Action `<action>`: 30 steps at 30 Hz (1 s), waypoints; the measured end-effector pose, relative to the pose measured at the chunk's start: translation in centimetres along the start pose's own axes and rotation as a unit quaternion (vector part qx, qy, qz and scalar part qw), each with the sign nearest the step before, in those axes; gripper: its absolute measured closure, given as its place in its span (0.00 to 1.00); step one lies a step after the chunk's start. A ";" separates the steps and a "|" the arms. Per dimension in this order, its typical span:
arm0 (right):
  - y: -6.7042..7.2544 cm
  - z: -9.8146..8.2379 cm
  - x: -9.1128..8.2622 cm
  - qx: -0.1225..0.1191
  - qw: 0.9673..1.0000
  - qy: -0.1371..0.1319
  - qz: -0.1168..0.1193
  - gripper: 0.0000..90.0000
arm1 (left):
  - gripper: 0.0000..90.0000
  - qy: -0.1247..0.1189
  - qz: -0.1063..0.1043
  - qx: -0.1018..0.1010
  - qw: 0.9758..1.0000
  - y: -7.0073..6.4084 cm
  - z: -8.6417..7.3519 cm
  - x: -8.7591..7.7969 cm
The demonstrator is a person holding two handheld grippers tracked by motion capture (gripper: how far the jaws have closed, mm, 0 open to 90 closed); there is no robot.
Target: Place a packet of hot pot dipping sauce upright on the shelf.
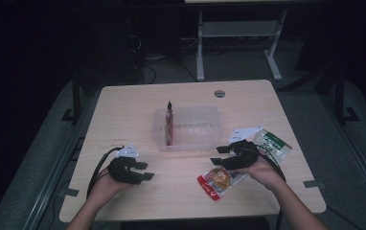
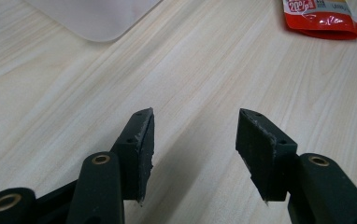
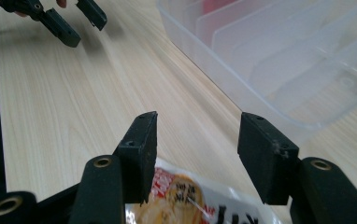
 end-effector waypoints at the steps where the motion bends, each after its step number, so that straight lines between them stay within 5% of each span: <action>1: -0.2 -0.2 -0.2 0.002 1.000 -0.002 -0.003 0.53 | 0.52 0.001 0.000 0.000 1.000 0.0 0.0 0.0; 10: -1.8 -2.5 -1.9 0.019 1.000 0.007 -0.018 0.64 | 0.52 -0.004 -0.002 -0.002 1.000 -0.1 0.1 0.1; 17: -3.0 -5.5 -2.6 0.028 0.999 0.039 -0.019 0.99 | 0.52 -0.001 -0.004 0.001 1.000 -0.2 0.1 0.1; 30: -3.6 -6.3 -0.7 0.029 0.996 0.076 -0.028 1.00 | 0.52 -0.001 -0.007 0.003 1.000 -0.3 0.1 0.1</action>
Point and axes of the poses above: each handheld gripper's, and its own axes: x roughly forward along the jaws, z roughly out of its top, y roughly to its left, the point moved 9 cm from there along x, roughly forward along the jaws, and after that the axes turned 13 degrees about x, right-handed, at the moved point
